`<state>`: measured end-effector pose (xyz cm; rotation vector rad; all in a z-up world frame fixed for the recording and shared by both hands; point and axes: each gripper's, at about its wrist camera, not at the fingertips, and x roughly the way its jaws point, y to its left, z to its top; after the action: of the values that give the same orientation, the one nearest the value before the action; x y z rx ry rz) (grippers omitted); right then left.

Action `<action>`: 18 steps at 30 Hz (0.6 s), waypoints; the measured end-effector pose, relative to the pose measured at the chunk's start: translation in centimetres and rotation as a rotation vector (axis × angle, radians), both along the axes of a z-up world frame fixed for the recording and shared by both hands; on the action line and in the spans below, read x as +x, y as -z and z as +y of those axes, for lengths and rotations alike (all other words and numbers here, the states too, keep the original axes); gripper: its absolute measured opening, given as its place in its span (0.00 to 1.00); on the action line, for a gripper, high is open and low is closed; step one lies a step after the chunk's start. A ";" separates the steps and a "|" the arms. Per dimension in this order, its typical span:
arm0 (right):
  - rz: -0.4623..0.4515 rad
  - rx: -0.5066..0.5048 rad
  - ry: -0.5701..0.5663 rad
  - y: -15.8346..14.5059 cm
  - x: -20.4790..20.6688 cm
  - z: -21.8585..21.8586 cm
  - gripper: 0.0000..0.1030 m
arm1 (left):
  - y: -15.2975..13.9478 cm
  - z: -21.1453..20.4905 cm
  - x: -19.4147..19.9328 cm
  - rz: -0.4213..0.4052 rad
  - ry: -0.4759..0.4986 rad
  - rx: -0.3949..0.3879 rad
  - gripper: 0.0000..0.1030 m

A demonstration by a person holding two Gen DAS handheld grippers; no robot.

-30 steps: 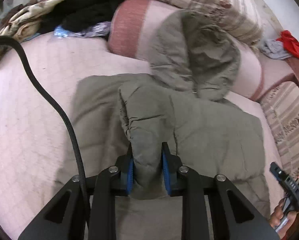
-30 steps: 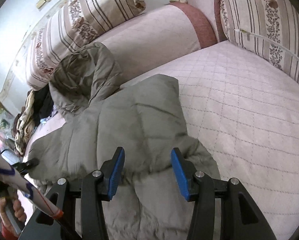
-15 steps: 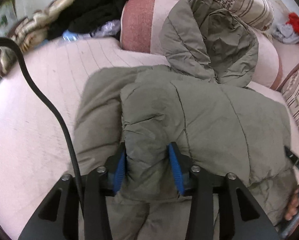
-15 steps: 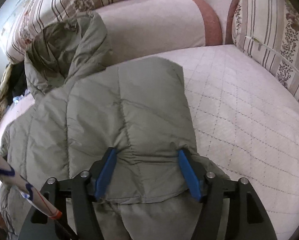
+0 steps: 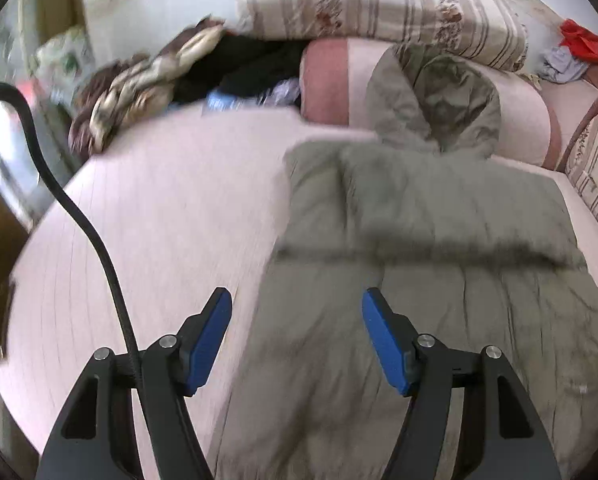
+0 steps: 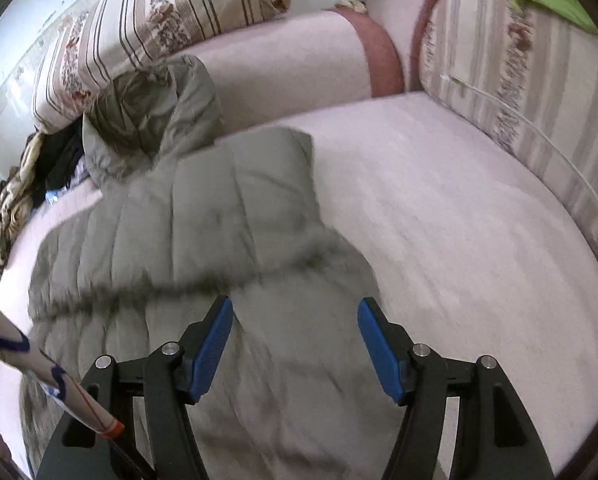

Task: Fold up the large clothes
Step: 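Move the right tool toward the jacket hood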

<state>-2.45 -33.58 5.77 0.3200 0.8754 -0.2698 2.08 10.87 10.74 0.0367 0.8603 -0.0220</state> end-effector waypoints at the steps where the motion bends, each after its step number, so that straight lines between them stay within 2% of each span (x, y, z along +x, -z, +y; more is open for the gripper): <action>1: 0.016 -0.009 0.007 0.3 -1.4 0.0 0.68 | 0.6 0.7 -1.0 0.015 -0.010 -0.015 0.65; 3: 0.055 -0.026 0.020 1.0 -3.9 0.0 0.68 | 2.2 1.6 -3.2 0.051 -0.025 -0.023 0.65; 7: 0.171 -0.046 0.047 3.1 -8.8 0.5 0.67 | 5.6 2.1 -6.4 0.120 -0.034 0.048 0.65; 10: 0.217 -0.079 0.060 4.1 -12.0 1.4 0.67 | 6.6 3.1 -8.5 0.141 -0.048 0.024 0.65; 14: 0.230 -0.082 0.065 3.4 -14.7 2.0 0.67 | 4.4 3.9 -10.3 0.127 -0.040 0.003 0.65; 18: 0.160 -0.033 0.029 -0.4 -17.1 2.8 0.67 | -1.2 4.5 -13.0 0.007 -0.021 -0.010 0.65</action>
<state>-19.60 -30.78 6.22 0.2839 1.0230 -0.3397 -10.95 15.41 11.92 0.0182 0.8673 -0.0071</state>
